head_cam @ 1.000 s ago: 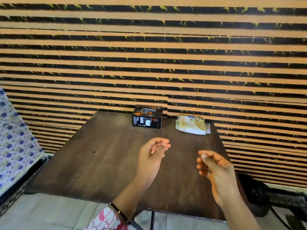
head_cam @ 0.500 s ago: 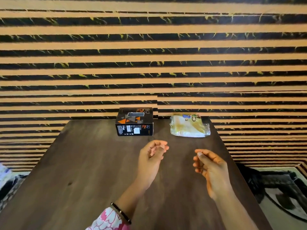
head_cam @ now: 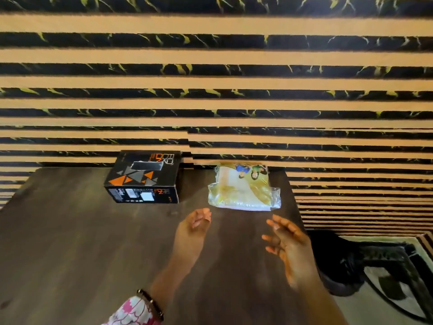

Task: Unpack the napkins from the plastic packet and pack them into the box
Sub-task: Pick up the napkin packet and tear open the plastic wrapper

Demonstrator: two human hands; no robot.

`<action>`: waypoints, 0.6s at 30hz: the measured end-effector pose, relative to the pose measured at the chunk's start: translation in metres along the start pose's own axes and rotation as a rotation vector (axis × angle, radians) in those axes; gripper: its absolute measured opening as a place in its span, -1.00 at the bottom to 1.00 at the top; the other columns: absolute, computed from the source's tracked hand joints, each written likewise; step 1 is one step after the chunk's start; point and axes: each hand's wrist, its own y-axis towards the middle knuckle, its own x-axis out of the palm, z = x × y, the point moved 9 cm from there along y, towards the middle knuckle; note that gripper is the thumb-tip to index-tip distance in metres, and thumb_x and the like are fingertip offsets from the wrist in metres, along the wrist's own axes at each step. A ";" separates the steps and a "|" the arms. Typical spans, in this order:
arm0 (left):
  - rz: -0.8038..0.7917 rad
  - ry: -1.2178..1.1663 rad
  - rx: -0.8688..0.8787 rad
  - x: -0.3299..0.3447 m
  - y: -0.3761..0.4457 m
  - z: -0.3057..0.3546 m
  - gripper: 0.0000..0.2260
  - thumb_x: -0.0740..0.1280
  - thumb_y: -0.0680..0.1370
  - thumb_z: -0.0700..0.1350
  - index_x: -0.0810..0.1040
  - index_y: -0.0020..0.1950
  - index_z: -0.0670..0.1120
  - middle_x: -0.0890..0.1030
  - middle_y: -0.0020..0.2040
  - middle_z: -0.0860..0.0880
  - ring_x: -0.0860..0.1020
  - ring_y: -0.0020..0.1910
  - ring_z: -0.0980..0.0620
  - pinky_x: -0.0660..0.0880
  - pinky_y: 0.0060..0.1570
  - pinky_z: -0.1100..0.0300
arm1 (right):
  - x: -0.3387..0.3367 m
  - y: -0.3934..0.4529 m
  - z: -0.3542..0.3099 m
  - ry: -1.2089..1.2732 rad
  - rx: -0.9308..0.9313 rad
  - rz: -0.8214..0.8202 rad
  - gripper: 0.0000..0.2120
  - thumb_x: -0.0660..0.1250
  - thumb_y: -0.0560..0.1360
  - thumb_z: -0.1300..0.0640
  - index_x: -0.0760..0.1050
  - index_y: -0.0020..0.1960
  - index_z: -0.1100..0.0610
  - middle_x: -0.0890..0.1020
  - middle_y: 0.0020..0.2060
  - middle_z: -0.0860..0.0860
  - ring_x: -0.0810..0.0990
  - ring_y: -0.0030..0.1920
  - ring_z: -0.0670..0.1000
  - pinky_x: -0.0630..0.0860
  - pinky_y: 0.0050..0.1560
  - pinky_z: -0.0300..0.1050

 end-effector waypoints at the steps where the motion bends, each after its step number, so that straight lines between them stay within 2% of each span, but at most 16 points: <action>1: 0.016 0.038 -0.003 0.009 0.012 -0.001 -0.82 0.29 0.54 -0.23 0.57 0.12 -0.15 0.60 0.00 0.03 0.55 -0.08 0.19 0.46 -0.02 0.41 | -0.010 0.018 0.000 0.015 0.003 0.036 -0.78 0.24 0.53 0.28 0.51 0.14 0.12 0.63 0.00 0.00 0.61 -0.18 0.08 0.49 -0.19 -0.05; 3: 0.056 0.125 0.003 0.022 0.032 -0.002 -0.77 0.24 0.56 -0.25 0.52 0.20 -0.18 0.56 0.10 -0.01 0.52 0.03 0.14 0.39 -0.07 0.43 | -0.023 0.050 0.003 0.032 0.016 0.091 -0.71 0.23 0.53 0.31 0.46 0.22 0.12 0.61 -0.03 -0.03 0.61 -0.18 0.07 0.51 -0.20 -0.06; 5: 0.092 0.166 0.010 0.030 0.052 -0.007 -0.72 0.23 0.56 -0.25 0.48 0.27 -0.19 0.54 0.18 -0.01 0.49 0.18 0.07 0.37 0.08 0.42 | -0.028 0.077 0.009 0.038 0.031 0.118 -0.63 0.22 0.53 0.33 0.37 0.31 0.12 0.59 -0.12 -0.04 0.60 -0.21 0.07 0.51 -0.22 -0.08; 7: 0.123 0.196 -0.036 0.038 0.071 -0.018 -0.66 0.24 0.56 -0.25 0.41 0.34 -0.21 0.51 0.23 -0.01 0.45 0.25 0.03 0.35 0.25 0.24 | -0.028 0.101 0.019 0.008 0.048 0.116 -0.57 0.22 0.53 0.33 0.30 0.37 0.10 0.59 -0.09 0.04 0.59 -0.23 0.06 0.50 -0.24 -0.09; 10: 0.123 0.210 -0.076 0.051 0.090 -0.028 -0.66 0.22 0.56 -0.27 0.40 0.33 -0.23 0.50 0.04 0.10 0.44 0.13 0.06 0.29 0.18 0.22 | -0.017 0.122 0.032 -0.035 0.087 0.052 -0.55 0.25 0.52 0.31 0.28 0.37 0.07 0.59 -0.02 0.10 0.60 -0.27 0.05 0.51 -0.28 -0.09; 12: 0.118 0.208 -0.106 0.056 0.096 -0.034 -0.68 0.22 0.55 -0.27 0.43 0.31 -0.20 0.54 0.08 0.05 0.48 0.16 0.03 0.33 0.16 0.19 | -0.012 0.127 0.039 -0.053 0.101 0.016 -0.57 0.25 0.51 0.33 0.33 0.33 0.05 0.60 -0.09 0.05 0.59 -0.32 0.05 0.51 -0.29 -0.09; 15: 0.125 0.200 -0.143 0.051 0.096 -0.042 -0.71 0.25 0.54 -0.26 0.47 0.26 -0.18 0.62 0.08 -0.18 0.54 0.17 -0.11 0.44 0.16 0.08 | -0.013 0.128 0.044 -0.066 0.107 0.012 -0.62 0.25 0.51 0.31 0.36 0.28 0.05 0.61 -0.10 0.03 0.58 -0.37 0.03 0.53 -0.29 -0.09; 18: 0.060 0.239 -0.131 0.048 0.085 -0.045 -0.74 0.23 0.55 -0.25 0.48 0.24 -0.15 0.63 0.03 -0.07 0.58 0.07 -0.07 0.50 0.10 0.04 | -0.016 0.119 0.050 -0.091 0.117 0.013 -0.64 0.25 0.52 0.29 0.36 0.28 0.06 0.61 -0.04 0.07 0.58 -0.37 0.01 0.54 -0.28 -0.11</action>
